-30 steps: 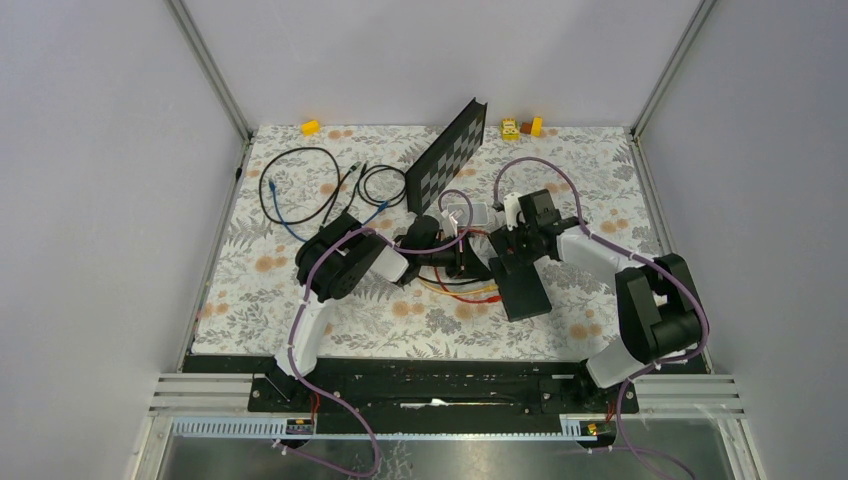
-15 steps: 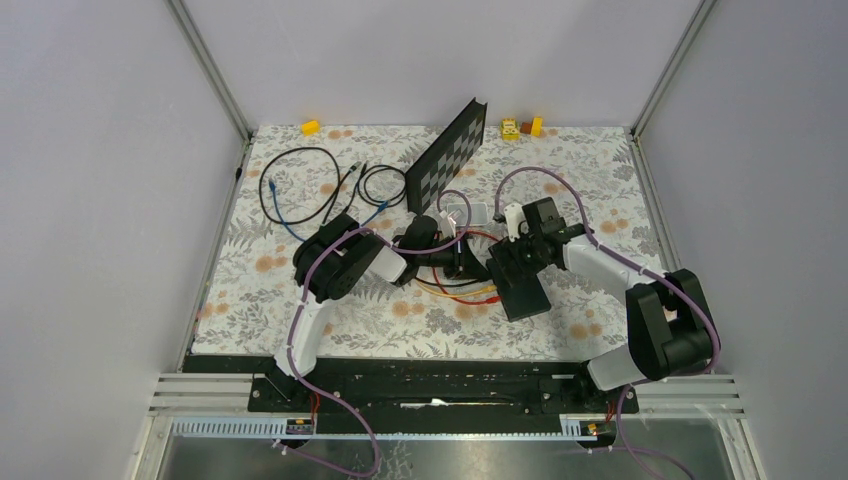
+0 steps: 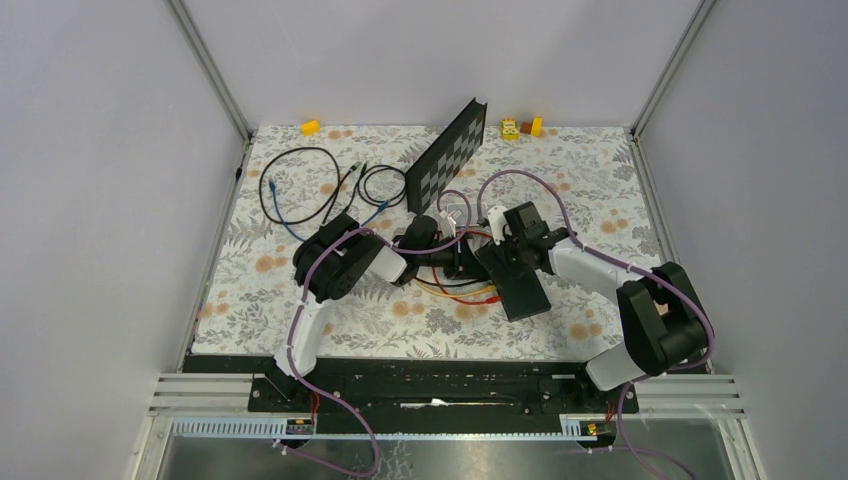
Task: Pull the plug from the switch port
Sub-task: Pull the connector from the switch port.
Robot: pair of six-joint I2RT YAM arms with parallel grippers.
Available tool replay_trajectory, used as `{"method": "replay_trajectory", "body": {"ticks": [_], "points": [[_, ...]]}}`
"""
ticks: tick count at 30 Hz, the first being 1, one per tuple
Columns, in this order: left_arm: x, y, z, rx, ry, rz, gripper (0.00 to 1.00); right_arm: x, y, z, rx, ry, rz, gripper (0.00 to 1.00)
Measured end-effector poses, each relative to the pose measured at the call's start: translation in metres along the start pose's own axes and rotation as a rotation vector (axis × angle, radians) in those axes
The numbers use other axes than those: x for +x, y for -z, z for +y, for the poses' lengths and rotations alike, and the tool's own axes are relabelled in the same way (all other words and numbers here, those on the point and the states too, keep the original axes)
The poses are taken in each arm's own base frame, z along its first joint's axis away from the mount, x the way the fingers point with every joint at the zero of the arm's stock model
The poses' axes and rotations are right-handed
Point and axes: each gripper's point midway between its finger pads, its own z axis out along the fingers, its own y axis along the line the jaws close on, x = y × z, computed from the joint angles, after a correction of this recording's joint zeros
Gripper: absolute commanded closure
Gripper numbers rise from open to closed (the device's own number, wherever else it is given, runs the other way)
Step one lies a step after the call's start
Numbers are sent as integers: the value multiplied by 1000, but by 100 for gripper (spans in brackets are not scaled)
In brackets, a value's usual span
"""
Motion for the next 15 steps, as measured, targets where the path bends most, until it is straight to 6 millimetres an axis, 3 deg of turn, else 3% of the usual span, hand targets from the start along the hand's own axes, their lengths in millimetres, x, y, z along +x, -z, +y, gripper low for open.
{"method": "replay_trajectory", "body": {"ticks": [15], "points": [[1,1,0,13,7,-22,100,-2,-7,-6,110,11,19,8]]}}
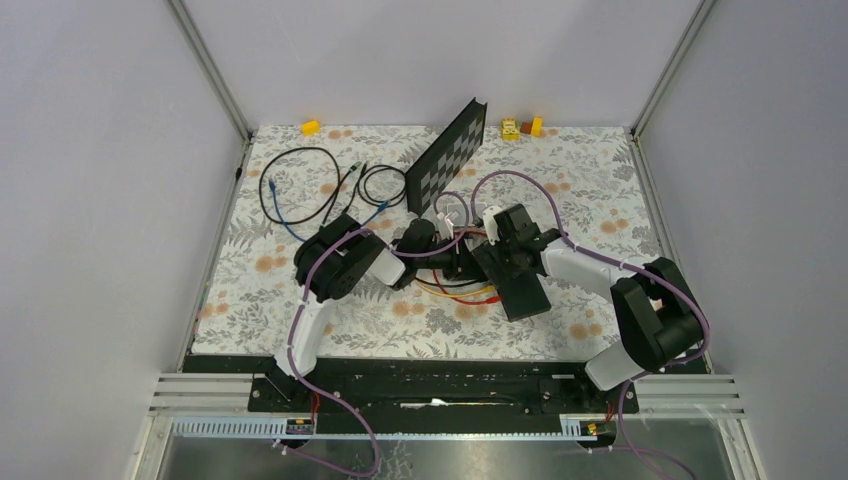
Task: Pull the plug from the switch port
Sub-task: Pull the connector from the switch port.
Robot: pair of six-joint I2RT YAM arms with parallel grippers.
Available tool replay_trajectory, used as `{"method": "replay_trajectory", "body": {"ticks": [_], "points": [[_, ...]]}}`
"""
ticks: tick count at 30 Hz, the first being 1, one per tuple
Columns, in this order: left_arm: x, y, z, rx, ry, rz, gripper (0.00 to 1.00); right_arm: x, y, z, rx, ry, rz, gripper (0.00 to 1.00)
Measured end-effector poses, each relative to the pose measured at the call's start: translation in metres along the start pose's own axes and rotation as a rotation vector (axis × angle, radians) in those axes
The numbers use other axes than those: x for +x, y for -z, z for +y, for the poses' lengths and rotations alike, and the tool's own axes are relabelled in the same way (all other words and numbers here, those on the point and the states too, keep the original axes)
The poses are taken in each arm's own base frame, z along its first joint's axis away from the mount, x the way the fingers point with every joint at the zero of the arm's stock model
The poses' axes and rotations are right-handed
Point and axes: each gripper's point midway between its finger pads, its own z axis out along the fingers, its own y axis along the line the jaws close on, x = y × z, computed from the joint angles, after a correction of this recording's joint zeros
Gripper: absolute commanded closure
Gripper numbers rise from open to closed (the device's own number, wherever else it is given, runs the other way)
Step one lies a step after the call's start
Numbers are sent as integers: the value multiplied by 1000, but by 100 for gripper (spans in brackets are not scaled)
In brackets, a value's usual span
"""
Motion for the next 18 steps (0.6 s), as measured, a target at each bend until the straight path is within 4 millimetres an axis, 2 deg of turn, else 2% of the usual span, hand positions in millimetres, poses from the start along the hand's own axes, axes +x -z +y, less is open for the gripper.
{"method": "replay_trajectory", "body": {"ticks": [8,18], "points": [[3,5,0,18,48,-6,100,-1,-1,-1,7,-12,9,9],[3,3,0,10,26,23,100,-2,-1,0,-16,-4,1,9]]}}
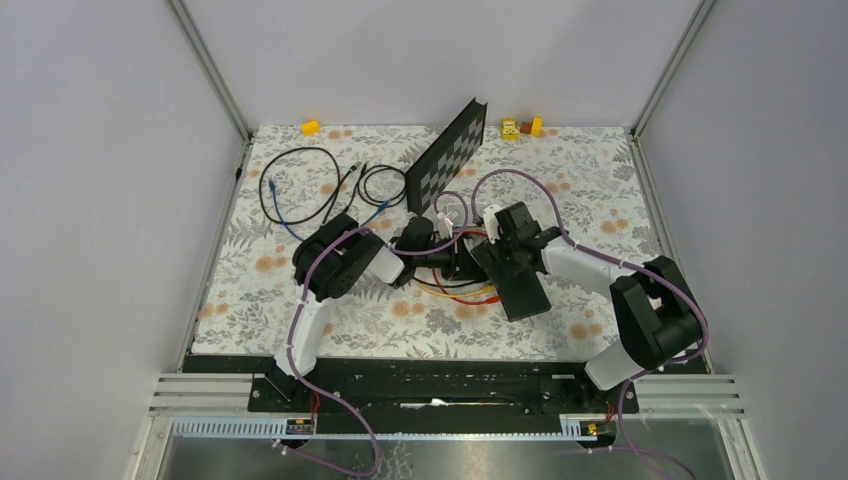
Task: Pull the plug from the switch port
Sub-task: Pull the connector from the switch port.
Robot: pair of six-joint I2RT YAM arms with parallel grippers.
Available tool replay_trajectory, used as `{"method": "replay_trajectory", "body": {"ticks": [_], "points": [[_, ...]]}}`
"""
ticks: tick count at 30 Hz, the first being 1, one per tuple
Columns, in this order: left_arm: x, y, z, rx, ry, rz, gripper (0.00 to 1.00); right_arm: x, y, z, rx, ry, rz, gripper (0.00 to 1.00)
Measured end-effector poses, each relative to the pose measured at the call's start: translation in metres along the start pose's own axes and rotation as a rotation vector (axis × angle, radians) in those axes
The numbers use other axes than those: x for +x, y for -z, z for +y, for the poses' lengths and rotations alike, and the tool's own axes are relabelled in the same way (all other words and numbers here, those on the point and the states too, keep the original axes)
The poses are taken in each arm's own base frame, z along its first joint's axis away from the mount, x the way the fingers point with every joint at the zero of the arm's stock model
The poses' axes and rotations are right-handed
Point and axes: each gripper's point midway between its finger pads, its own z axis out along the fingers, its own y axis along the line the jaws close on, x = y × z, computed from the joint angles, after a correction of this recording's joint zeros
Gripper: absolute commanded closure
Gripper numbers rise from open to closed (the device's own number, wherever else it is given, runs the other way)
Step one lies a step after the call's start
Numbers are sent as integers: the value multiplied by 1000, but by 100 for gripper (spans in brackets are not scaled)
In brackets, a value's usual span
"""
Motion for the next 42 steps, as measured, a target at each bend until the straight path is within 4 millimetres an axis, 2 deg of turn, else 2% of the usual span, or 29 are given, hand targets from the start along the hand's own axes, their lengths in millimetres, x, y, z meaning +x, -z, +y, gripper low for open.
{"method": "replay_trajectory", "body": {"ticks": [7,11,16,20,28,31,36,39,42], "points": [[-2,3,0,-26,-84,10,100,-2,2,-2,-36,-7,-15,10],[0,5,5,-54,-124,17,100,1,2,-12,-34,-22,-13,10],[0,11,0,-70,-205,26,98,3,5,-17,-56,-34,-17,7],[-3,17,-10,-71,-292,31,87,3,14,-15,-89,-32,-28,6],[-12,40,-56,-49,-575,28,63,-13,35,-12,-129,-3,-101,6],[-11,46,-58,-62,-639,45,54,-15,40,-12,-130,5,-113,6],[-5,55,-48,-113,-699,89,33,-15,43,-7,-156,20,-120,7],[-4,69,-48,-149,-758,94,27,-17,45,0,-199,37,-134,11],[-12,89,-54,-183,-830,78,24,-20,47,11,-237,73,-149,15]]}}
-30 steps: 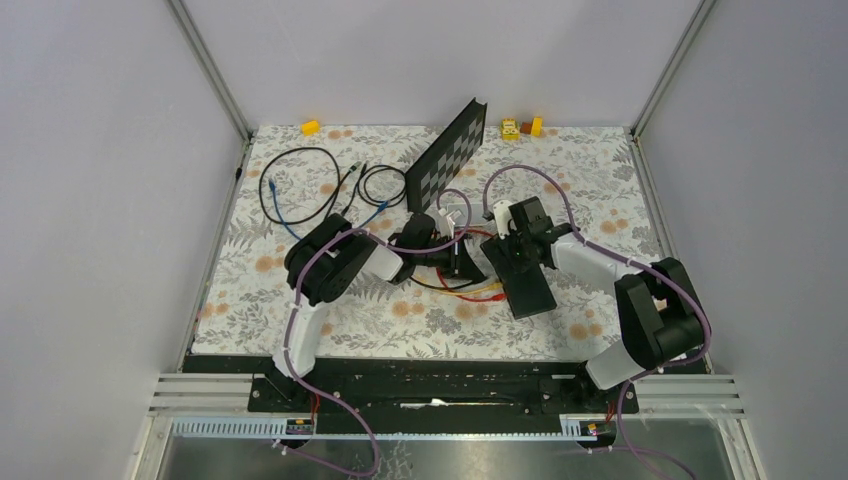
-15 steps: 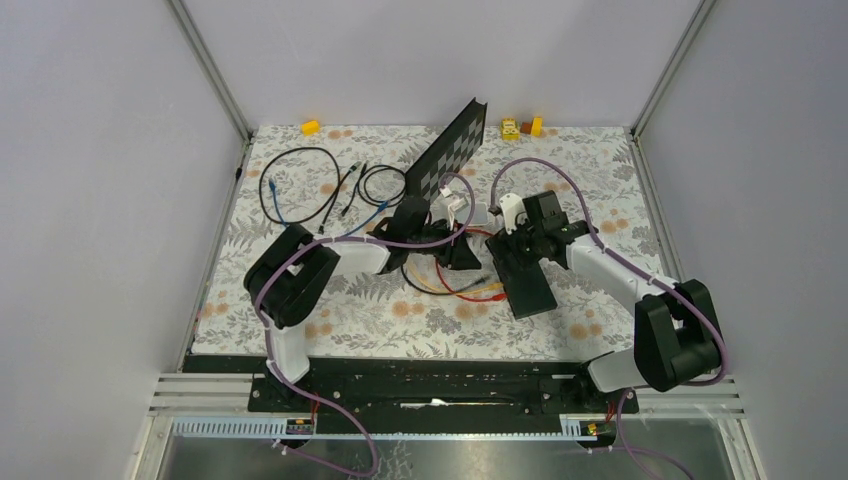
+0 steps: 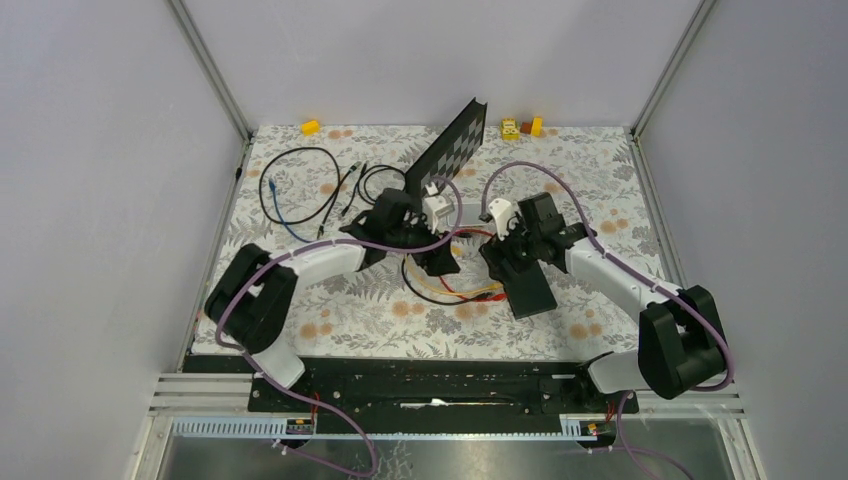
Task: Pull the plug from the switch port
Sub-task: Pull the connector from the switch port, then pick up the connector from the center of the board.
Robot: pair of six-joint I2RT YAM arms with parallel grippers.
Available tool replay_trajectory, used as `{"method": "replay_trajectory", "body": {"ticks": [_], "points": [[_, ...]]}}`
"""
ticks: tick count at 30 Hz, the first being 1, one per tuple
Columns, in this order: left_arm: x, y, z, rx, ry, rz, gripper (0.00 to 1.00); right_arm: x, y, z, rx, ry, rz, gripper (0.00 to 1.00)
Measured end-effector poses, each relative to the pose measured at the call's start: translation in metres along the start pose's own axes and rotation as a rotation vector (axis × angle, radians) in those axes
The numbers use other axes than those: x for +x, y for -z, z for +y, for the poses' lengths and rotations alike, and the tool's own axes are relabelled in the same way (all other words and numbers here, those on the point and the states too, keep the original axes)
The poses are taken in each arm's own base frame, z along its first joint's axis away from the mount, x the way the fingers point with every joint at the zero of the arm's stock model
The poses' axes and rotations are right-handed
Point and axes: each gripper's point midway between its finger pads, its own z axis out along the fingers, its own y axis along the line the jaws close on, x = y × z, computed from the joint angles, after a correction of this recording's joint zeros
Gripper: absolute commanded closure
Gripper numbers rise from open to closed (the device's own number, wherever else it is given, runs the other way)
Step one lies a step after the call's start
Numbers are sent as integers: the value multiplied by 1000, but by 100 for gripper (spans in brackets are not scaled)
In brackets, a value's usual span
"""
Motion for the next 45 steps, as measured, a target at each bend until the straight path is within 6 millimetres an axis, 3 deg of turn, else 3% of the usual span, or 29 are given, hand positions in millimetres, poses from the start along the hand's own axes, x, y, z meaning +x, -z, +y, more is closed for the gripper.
{"method": "replay_trajectory", "body": {"ticks": [5,9,17,33,45], "points": [[-11,53,31,-101,-52,-23,19,-10,-5,37,-99,141,-14,22],[-3,104,68,-212,-20,-24,16,-15,-8,60,-142,268,-3,26],[21,166,98,-295,98,-37,12,8,-25,72,-114,447,136,34],[21,182,86,-242,125,-94,7,38,-43,59,-28,558,308,48],[17,187,84,-240,119,-114,6,39,-46,58,-15,578,321,73]]}}
